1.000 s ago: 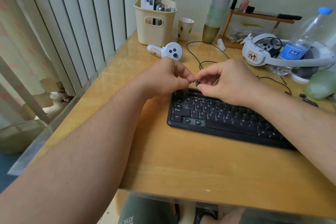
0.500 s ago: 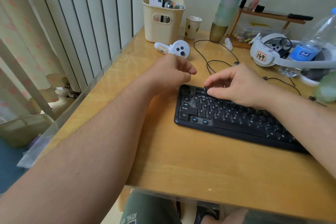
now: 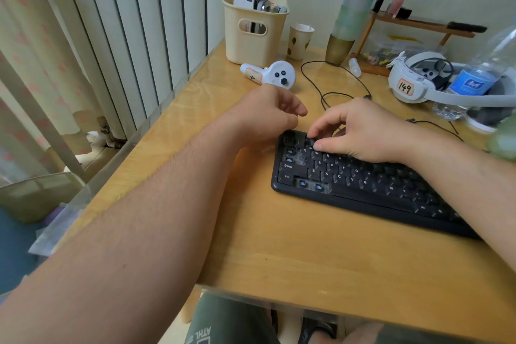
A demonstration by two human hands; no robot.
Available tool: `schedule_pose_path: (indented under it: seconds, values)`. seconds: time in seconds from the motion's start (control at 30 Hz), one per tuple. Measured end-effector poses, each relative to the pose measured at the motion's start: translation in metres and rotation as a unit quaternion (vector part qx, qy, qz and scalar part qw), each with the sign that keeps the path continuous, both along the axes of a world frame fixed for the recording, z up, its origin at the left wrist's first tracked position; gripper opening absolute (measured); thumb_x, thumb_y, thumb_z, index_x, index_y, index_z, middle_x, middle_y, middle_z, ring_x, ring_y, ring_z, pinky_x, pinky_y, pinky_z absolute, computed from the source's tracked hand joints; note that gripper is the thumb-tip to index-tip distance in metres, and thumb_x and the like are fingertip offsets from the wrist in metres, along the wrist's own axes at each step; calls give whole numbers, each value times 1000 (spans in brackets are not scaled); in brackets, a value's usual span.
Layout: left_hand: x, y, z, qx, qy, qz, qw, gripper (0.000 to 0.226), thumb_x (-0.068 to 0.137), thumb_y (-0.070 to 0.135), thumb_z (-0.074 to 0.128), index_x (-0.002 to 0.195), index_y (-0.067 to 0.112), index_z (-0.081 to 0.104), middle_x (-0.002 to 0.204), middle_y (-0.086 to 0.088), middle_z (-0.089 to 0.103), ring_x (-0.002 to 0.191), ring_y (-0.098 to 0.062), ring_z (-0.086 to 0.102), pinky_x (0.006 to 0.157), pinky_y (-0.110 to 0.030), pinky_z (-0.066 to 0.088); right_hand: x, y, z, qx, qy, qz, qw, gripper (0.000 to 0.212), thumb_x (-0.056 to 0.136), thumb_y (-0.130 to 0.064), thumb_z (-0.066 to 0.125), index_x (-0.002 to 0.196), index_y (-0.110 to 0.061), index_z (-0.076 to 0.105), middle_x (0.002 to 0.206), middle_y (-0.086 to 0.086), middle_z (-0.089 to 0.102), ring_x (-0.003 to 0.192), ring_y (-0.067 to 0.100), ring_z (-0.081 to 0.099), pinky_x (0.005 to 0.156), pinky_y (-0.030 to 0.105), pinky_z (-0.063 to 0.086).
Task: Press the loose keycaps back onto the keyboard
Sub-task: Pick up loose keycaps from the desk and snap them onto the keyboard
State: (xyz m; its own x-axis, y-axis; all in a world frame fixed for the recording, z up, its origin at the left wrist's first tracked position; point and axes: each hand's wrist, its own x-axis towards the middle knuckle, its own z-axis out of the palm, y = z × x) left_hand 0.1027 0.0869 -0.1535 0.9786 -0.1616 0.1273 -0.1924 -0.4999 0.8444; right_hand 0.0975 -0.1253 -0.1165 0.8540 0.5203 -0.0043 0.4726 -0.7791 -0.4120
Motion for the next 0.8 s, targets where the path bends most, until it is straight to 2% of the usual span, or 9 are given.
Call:
schedule_pose_path:
  seconds: [0.1,0.2,0.3,0.47,0.57,0.67,0.8]
  values:
    - [0,0,-1,2,0,-3,1000,23,88,13,67,99,30,77,99,7,72,91,-5,64,90,-25,52,2,0,3,-9,3,6,1000,14,85,-28,85,96,-35,80,84,-28,72,77,-9,65,67,2,42]
    - [1,1,-1,10,-3,-4,1000,23,88,14,67,100,31,77,102,6,73,95,-6,65,93,-26,53,1,0,1,-17,-12,20,1000,19,85,-31,83,100,-41,79,87,-24,74,84,-3,67,81,18,51]
    - [2,1,-2,21,-1,-8,1000,23,87,16,67,101,32,77,102,7,73,94,-6,65,92,-27,54,2,-1,-1,-30,-31,37,998,18,87,-33,81,99,-46,78,91,-16,74,83,0,66,85,30,56]
    - [2,0,-2,38,-2,-10,999,24,86,17,68,101,34,77,103,9,72,96,-6,64,90,-25,52,0,-2,-1,-11,-32,40,999,15,88,-32,80,94,-45,79,94,-17,75,84,-1,67,86,27,55]
    - [2,-1,-3,47,-3,-9,999,25,85,18,67,99,35,78,101,9,73,93,-6,65,88,-26,52,0,0,-1,-36,-58,54,996,17,89,-28,79,94,-44,79,94,-18,75,85,-1,66,90,32,54]
    - [2,-1,-3,57,-2,-8,998,26,84,18,66,99,36,78,100,9,72,95,-7,66,91,-28,54,2,2,-3,-58,-90,69,992,21,91,-21,77,97,-41,80,98,-18,73,96,6,65,96,36,51]
    - [2,0,-3,64,-1,-12,998,26,85,18,65,99,37,77,100,10,71,93,-6,65,88,-26,53,3,1,-8,-42,-115,87,989,24,90,-12,78,96,-35,82,95,-12,73,95,10,64,93,37,50]
